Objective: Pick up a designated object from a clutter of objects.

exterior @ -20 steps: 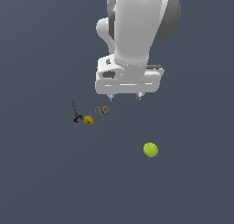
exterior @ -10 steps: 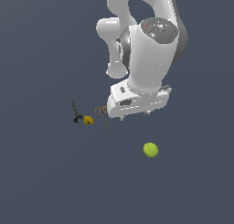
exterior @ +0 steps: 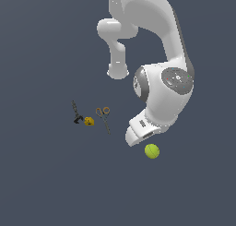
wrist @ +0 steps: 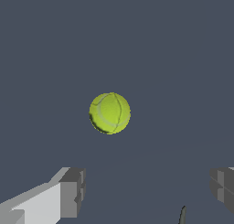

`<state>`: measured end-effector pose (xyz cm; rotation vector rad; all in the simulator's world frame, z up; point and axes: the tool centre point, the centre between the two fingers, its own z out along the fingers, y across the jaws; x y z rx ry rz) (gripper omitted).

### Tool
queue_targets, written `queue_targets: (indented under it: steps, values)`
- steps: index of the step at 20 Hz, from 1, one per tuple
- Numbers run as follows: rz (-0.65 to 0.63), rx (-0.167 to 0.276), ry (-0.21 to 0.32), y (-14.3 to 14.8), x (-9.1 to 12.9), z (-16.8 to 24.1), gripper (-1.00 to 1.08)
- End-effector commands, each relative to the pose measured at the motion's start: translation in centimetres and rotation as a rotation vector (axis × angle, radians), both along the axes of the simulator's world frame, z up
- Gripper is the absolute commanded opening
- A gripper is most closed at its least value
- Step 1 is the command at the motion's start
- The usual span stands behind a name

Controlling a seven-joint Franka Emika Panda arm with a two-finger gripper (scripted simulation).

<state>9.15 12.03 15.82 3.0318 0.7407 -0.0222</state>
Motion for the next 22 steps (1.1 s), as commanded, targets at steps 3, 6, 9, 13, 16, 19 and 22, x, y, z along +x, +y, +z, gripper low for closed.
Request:
queue_targets:
  steps: [3,6,9,13,16,19,22]
  values:
    - [0.076,0.011,-0.004,2.0,1.0,-3.1,1.00]
    - [0.112,0.016,-0.005,3.0,1.3,-4.7,1.00]
    - [0.137,0.020,-0.006,3.6,1.5,-5.8,1.00]
    - [0.155,0.024,-0.007,4.1,1.7,-6.6,1.00]
    - [0.154,0.023,-0.006,4.1,1.6,-6.6,1.00]
    - [0.154,0.023,-0.006,4.1,1.6,-7.0,1.00]
    - [0.155,0.023,-0.006,4.1,1.6,-8.1,1.00]
